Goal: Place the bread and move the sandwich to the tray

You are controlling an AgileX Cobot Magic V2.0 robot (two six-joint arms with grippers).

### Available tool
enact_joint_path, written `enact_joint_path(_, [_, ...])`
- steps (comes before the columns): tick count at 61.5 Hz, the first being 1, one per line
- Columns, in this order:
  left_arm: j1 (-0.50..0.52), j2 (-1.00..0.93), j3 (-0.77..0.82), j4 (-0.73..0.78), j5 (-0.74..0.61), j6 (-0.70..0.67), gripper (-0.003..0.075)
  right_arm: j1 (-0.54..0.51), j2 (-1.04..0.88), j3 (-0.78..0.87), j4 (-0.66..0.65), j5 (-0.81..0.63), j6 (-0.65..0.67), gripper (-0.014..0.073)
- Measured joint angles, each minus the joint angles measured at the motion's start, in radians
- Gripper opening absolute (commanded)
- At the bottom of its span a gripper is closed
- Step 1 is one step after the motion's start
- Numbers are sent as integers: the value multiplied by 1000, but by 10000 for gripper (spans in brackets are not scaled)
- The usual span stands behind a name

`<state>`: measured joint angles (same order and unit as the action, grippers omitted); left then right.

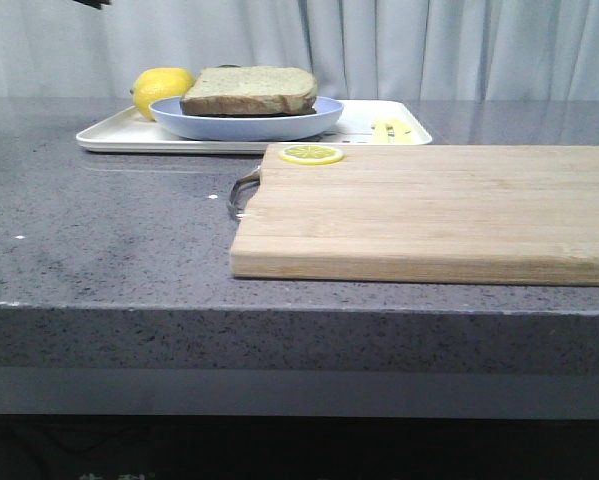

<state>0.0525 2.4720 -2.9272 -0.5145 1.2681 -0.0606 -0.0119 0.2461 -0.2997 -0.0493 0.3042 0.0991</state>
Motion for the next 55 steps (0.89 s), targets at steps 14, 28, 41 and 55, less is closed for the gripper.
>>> enact_joint_path(14, [-61,-146,36,280,2,-23,-19,0,0,2,0,0,0,-61])
enact_joint_path(28, [-123,-292,274,395,4,-23,-19,0,0,2,0,0,0,-61])
enact_joint_path(41, [-173,-494,656,644,4,-23,-19,0,0,2,0,0,0,-61])
enact_joint_path(55, [-190,-736,1083,659,-13,-23,-19,0,0,2,0,0,0,-61])
